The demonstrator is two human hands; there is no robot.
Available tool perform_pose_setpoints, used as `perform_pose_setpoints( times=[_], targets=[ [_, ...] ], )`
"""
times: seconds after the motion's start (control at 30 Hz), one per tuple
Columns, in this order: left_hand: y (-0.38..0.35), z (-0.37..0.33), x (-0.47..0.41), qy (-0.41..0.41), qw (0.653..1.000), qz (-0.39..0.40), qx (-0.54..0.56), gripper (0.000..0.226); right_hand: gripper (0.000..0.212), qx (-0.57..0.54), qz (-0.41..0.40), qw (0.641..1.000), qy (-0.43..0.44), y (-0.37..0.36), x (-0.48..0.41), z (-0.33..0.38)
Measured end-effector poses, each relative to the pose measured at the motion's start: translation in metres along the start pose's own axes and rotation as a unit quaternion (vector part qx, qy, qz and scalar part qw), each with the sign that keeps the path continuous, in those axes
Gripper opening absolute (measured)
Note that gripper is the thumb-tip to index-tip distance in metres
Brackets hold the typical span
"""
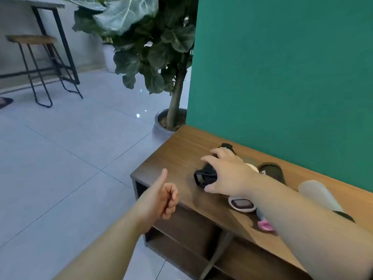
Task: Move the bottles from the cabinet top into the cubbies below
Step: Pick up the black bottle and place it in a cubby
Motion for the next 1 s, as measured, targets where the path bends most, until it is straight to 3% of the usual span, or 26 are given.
perform_pose_setpoints(
  times=[0.07, 0.17, 0.27, 0.53, 0.67, 0.8, 0.87, 1.0],
  targets=[
    [0.002, 0.015, 0.019, 0.011, 0.999, -0.023, 0.025, 0.069, 0.089, 0.119, 0.033, 0.992, -0.023, -0.011, 0.002, 0.009],
    [0.008, 0.045, 0.036, -0.017, 0.997, -0.042, 0.065, 0.068, 0.09, 0.191, 0.055, 0.978, -0.07, -0.027, 0.003, 0.013],
    [0.017, 0.064, 0.047, -0.035, 0.989, -0.058, 0.131, 0.07, 0.092, 0.248, 0.028, 0.964, -0.086, -0.034, -0.001, 0.022],
    [0.057, 0.112, 0.07, -0.065, 0.951, -0.158, 0.256, 0.072, 0.072, 0.26, -0.01, 0.965, -0.036, -0.041, 0.009, 0.066],
    [0.072, 0.109, 0.08, -0.055, 0.943, -0.23, 0.235, 0.062, 0.077, 0.174, -0.057, 0.981, 0.061, -0.032, 0.04, 0.135],
    [0.078, 0.12, 0.08, -0.026, 0.927, -0.27, 0.258, 0.058, 0.08, -0.023, -0.119, 0.985, 0.124, -0.024, 0.073, 0.196],
    [0.076, 0.126, 0.077, -0.025, 0.921, -0.264, 0.287, 0.055, 0.074, -0.143, -0.095, 0.979, 0.112, -0.032, 0.08, 0.209],
    [0.068, 0.148, 0.06, -0.021, 0.909, -0.213, 0.358, 0.054, 0.041, -0.296, -0.075, 0.952, 0.02, -0.072, 0.068, 0.196]
  ],
)
Point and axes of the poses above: each hand's wrist, its own x-axis away from the middle knuckle, its own y-axis out of the back of the hand, z = x × y, the point moved 5 cm from there along -x, towards the middle knuckle, and after that the axes turned 9 degrees about z, right-handed, at the moved point
